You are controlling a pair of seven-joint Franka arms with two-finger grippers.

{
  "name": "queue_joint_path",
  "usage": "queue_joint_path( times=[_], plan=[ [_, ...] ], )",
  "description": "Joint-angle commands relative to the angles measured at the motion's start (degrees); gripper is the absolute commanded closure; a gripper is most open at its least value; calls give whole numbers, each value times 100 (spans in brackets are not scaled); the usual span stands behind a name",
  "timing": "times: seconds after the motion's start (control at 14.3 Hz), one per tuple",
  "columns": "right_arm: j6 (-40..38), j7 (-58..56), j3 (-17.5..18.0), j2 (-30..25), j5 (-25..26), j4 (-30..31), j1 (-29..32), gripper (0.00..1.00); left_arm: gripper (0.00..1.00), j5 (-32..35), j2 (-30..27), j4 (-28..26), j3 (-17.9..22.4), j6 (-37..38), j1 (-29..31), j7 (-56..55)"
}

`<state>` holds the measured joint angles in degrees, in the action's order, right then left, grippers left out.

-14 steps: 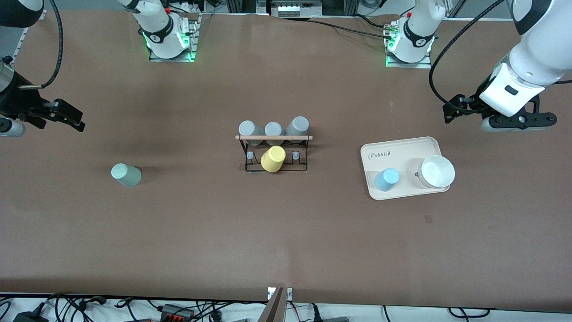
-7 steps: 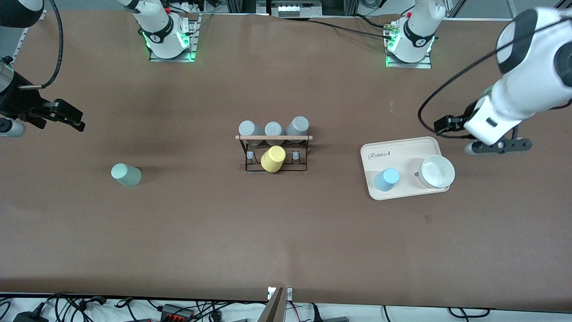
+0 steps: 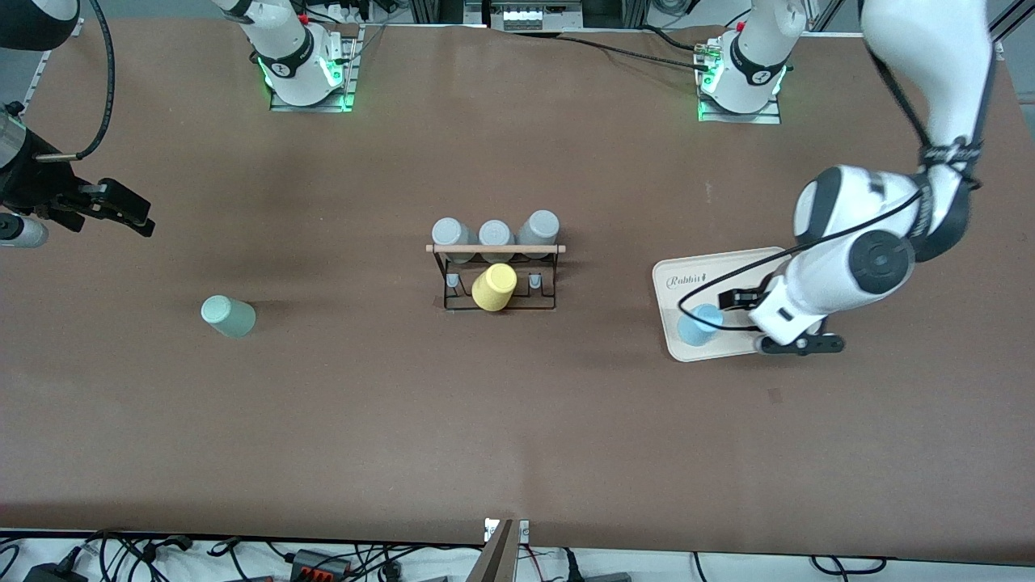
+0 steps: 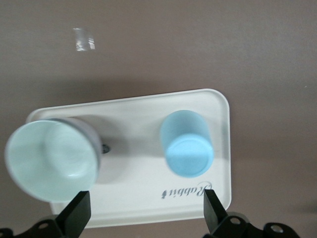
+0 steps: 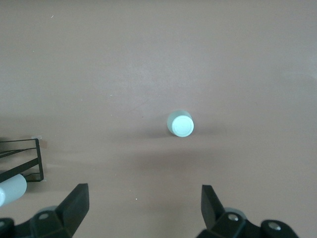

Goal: Hang scattered cups on rack with three cups
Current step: 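Lower the left gripper over the light blue cup on the tray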

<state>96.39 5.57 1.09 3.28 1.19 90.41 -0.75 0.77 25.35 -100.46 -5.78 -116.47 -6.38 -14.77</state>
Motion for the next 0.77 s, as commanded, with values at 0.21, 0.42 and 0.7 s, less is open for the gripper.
queue_joint_path(
  times=[0.21,0.42,0.7],
  plan=[
    [-111,-3,32,32,92,-102,14,0,0,54,400,141,-2,-201,-284,-500],
    [-120,6,32,50,83,-59,14,0,0,54,567,176,-2,-437,-276,-606],
    [-50,6,23,216,92,-23,58,0,0,63,786,176,24,-587,-285,-606]
  ],
)
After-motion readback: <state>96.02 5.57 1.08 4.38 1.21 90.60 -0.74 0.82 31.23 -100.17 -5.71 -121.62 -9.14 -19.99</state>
